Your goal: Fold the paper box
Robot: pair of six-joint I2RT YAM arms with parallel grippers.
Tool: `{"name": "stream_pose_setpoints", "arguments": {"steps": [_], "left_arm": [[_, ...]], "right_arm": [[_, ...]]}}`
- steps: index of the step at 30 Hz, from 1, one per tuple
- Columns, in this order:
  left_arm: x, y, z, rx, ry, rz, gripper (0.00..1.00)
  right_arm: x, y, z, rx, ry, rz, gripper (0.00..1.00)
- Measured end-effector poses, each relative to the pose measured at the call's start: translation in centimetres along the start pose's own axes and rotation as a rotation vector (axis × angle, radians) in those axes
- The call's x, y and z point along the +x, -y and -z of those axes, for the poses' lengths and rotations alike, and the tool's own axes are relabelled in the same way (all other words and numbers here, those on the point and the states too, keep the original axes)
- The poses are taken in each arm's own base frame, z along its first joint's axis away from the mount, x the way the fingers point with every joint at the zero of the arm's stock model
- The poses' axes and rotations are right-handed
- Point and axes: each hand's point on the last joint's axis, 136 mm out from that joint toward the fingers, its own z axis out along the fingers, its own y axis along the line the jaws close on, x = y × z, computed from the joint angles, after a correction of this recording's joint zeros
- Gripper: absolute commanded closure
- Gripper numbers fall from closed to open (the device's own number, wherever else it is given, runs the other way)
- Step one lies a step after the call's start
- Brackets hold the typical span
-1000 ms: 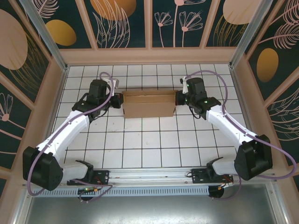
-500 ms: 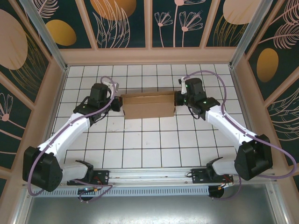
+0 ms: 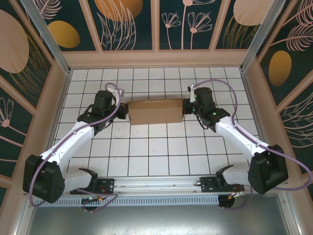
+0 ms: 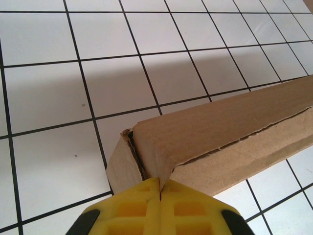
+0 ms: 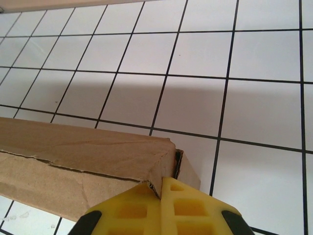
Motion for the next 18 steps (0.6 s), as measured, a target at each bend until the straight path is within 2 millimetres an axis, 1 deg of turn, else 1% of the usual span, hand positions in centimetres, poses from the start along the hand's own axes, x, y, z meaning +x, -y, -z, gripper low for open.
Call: {"name": "stream_pose_setpoints", "arguments": {"steps": [6,10,13,14,15,18], "left_arm": [[0.5,-0.1,-0.3,0.004,0.006,0.005,1.00],[0.4,-0.1,-0.3,0.005,0.016,0.003,1.00],[0.4,-0.2,-0.3,-0.002,0.019,0.002,1.00],[0.4,-0.2,-0.4,-0.007,0.019,0.002,1.00],[0.4,-0.3,-0.4,-0.010,0.020,0.001,1.00],[0.2,-0.3,-0.5,-0.017,0.021,0.000,1.00]], "right_arm": [[0.5,0.0,0.0,0.000,0.030,-0.040,1.00],[0.5,-0.1,0.0,-0.006,0.034,-0.046,0.93],[0.7,-0.4,0.3,-0.027,0.018,-0.052,0.83],[0.9,-0.6,0.4,-0.040,0.003,-0.056,0.79],[1.3,-0.9,0.5,-0.056,-0.015,-0.056,0.71],[1.5,-1.8,1.1,-0.104,-0.040,-0.047,0.54]]}}
